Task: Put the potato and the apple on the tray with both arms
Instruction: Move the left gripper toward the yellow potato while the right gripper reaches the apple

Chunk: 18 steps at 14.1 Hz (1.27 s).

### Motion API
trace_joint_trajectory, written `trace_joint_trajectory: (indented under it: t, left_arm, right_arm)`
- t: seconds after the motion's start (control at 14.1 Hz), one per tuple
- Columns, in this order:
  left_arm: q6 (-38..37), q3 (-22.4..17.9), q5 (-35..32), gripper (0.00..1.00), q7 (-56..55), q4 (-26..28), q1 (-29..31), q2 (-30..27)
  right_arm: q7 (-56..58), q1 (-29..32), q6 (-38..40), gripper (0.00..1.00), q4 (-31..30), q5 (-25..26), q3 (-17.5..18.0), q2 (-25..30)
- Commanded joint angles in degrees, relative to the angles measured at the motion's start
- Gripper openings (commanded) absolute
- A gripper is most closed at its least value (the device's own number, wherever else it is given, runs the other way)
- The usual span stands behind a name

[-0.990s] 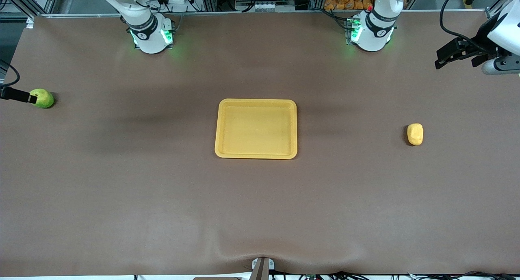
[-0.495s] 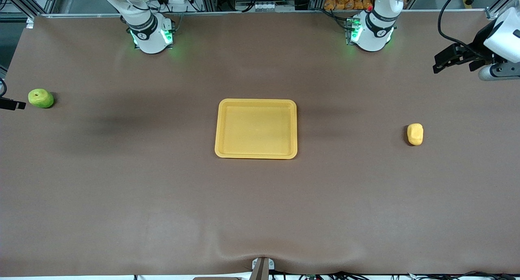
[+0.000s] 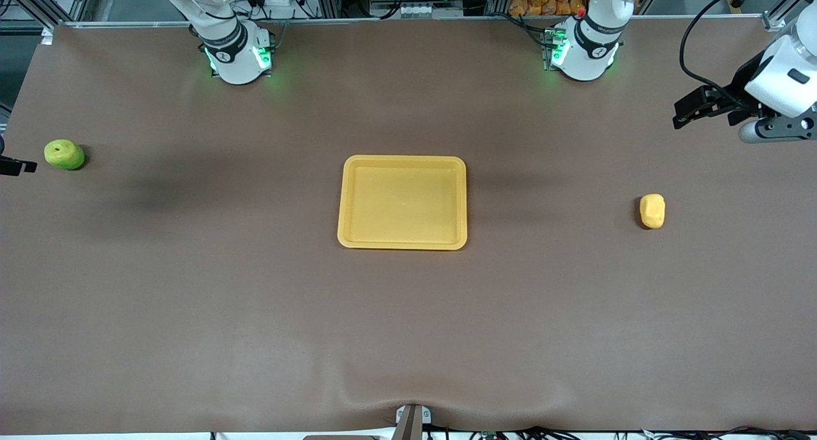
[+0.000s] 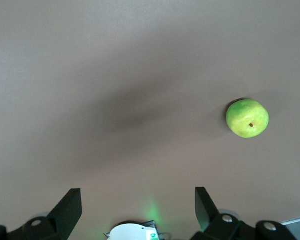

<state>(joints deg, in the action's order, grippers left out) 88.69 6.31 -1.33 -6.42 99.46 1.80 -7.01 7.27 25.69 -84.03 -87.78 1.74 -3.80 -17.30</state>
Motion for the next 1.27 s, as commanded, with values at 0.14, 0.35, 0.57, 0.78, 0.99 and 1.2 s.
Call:
trace_joint_trajectory:
  t: [0.14,0.35,0.57,0.78,0.99,1.2]
  left_arm:
    - [2.62,0.29,-1.22,1.0,-0.7,1.35,0.31,1.2]
    - [7.18,0.11,-1.31,1.0,-0.61,5.39,0.58,1.12]
    - [11.75,0.2,-1.31,1.0,-0.52,7.94,1.63,1.9]
    - [16.41,0.29,-3.93,1.0,-0.61,9.7,3.91,4.8]
    - [23.52,0.2,-4.47,1.0,-0.52,13.3,4.27,6.56]
    - [29.24,0.29,-9.56,1.0,-0.78,15.67,4.18,8.76]
  right_arm:
    - [5.21,3.65,-1.84,1.0,0.94,1.25,0.9,-2.99]
    - [6.27,5.15,-3.94,1.0,0.94,4.32,0.9,-5.2]
    - [7.4,7.26,-9.29,1.0,0.86,4.41,0.9,-6.51]
    - [12.06,9.29,-10.89,1.0,0.94,4.41,0.9,-8.89]
    - [15.65,11.92,-15.62,1.0,0.5,4.5,0.9,-10.38]
    - [17.69,13.68,-18.44,1.0,-1.07,7.39,0.9,-11.79]
